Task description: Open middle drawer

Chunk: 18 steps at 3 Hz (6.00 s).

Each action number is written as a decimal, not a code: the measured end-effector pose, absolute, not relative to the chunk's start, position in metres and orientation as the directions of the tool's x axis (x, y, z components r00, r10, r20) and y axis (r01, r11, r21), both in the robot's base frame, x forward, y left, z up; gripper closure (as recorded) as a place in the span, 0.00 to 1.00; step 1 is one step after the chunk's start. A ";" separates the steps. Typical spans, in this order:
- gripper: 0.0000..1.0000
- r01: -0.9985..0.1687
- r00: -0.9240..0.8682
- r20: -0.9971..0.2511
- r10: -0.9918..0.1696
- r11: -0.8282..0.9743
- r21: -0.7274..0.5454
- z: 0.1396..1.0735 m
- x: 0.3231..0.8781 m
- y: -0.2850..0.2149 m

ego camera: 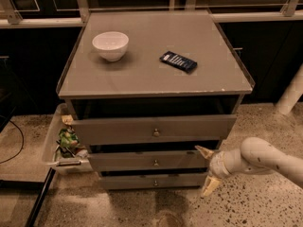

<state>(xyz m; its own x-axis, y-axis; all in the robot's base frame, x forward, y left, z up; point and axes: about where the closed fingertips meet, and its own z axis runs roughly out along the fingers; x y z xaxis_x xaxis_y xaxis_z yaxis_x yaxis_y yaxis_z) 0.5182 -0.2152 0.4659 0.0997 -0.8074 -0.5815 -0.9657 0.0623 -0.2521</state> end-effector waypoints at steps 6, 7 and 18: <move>0.00 -0.965 0.147 -0.592 -0.793 0.016 -0.261 0.413 0.579 -0.183; 0.00 -0.957 0.171 -0.576 -0.799 0.004 -0.290 0.408 0.590 -0.183; 0.37 -0.963 0.219 -0.625 -0.749 -0.064 -0.261 0.406 0.564 -0.184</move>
Offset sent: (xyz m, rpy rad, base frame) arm 0.0071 0.0085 -0.0118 0.0106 0.0315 0.0011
